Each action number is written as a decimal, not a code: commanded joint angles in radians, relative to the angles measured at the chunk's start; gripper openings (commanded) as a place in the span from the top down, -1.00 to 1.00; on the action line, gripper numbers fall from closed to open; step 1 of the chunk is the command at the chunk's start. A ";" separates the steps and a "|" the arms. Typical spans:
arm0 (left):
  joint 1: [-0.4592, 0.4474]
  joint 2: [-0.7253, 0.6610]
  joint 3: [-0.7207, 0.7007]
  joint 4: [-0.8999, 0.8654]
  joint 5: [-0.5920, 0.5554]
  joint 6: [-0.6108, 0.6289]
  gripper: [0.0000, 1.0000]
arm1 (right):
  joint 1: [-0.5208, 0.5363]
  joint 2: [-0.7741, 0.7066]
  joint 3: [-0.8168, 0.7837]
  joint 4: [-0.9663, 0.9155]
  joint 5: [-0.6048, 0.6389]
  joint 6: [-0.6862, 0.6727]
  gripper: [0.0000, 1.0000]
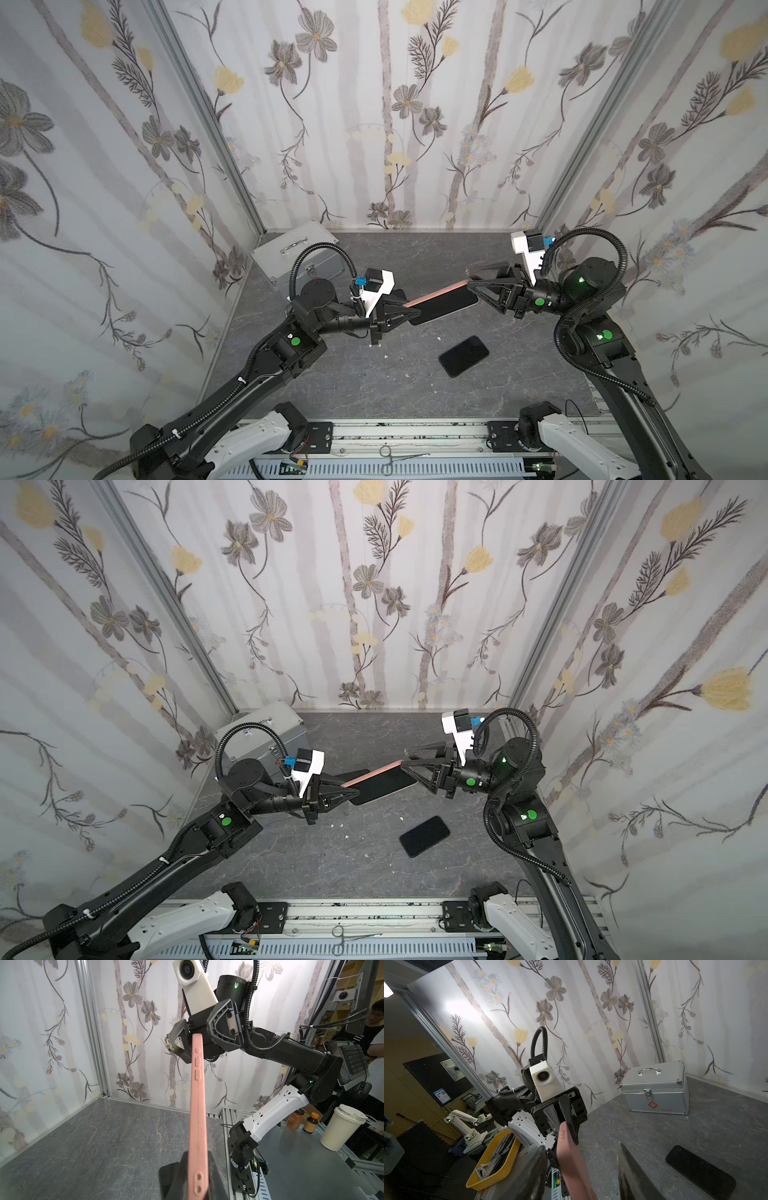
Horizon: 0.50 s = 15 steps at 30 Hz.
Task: Take the phone out of the phone case
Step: Remove the phone case from the phone.
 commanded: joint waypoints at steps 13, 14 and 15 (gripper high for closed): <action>0.000 -0.032 -0.024 0.105 0.009 0.028 1.00 | 0.034 0.005 -0.045 0.191 -0.015 0.194 0.16; 0.000 -0.034 -0.025 0.105 0.012 0.029 1.00 | 0.038 0.004 -0.044 0.191 -0.013 0.196 0.16; 0.000 -0.035 -0.024 0.105 0.015 0.032 1.00 | 0.042 0.006 -0.046 0.193 -0.011 0.196 0.16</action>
